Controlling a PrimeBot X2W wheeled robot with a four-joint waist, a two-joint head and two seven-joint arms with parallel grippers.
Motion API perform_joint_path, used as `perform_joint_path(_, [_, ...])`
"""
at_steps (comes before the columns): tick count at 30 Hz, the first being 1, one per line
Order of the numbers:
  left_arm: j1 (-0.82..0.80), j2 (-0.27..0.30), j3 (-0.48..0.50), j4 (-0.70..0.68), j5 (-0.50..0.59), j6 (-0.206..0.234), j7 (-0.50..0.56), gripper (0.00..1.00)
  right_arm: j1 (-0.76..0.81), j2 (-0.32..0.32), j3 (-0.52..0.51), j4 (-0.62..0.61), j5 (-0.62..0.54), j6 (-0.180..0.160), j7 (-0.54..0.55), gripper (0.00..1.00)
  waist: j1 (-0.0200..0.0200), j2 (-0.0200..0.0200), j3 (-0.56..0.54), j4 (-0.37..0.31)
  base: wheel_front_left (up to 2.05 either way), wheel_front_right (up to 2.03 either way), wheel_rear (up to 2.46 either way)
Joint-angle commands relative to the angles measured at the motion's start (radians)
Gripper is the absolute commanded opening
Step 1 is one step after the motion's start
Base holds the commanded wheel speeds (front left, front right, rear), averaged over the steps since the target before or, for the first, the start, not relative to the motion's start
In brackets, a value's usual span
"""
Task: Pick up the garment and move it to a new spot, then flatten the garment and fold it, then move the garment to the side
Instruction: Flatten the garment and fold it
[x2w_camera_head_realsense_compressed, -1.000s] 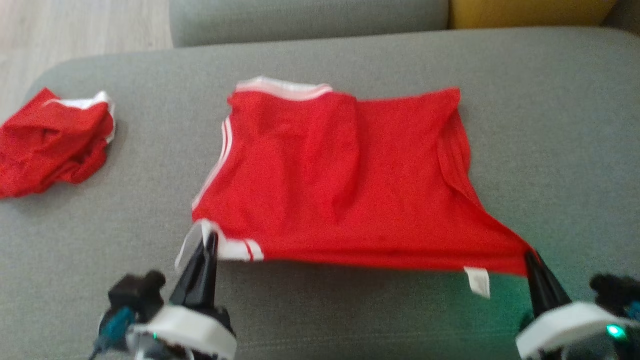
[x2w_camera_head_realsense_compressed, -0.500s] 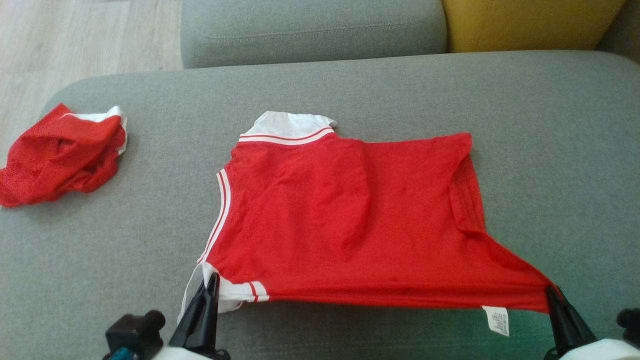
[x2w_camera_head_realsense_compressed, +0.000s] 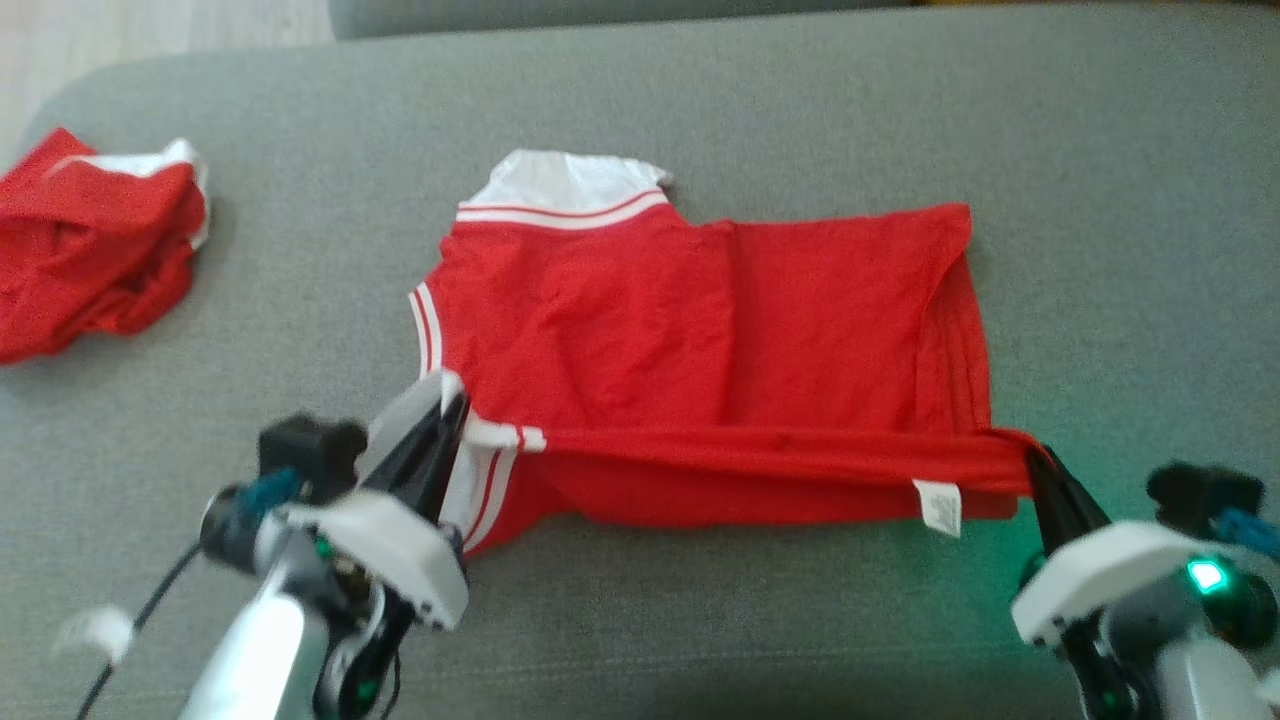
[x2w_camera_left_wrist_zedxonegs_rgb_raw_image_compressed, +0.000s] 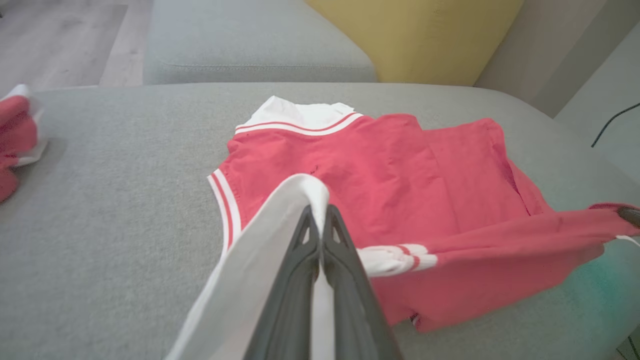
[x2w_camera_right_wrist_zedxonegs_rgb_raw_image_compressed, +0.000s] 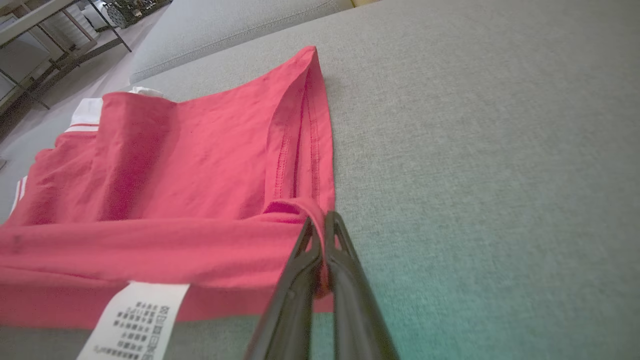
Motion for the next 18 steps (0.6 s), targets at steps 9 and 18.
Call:
perform_joint_path(9, [-0.205,0.019,0.014,0.183,-0.02,-0.052,0.007,1.0,-0.179,-0.019,0.082,0.113,-0.012,-0.001,-0.101,1.0,0.0001,-0.0001,0.093,-0.022,0.0,0.0,0.0])
perform_joint_path(18, [-0.141,-0.01,0.051,0.19,-0.026,0.001,-0.144,1.0,-0.193,-0.019,0.118,0.086,-0.032,-0.001,-0.286,1.0,0.0001,-0.0001,0.08,-0.014,0.0,0.0,0.0])
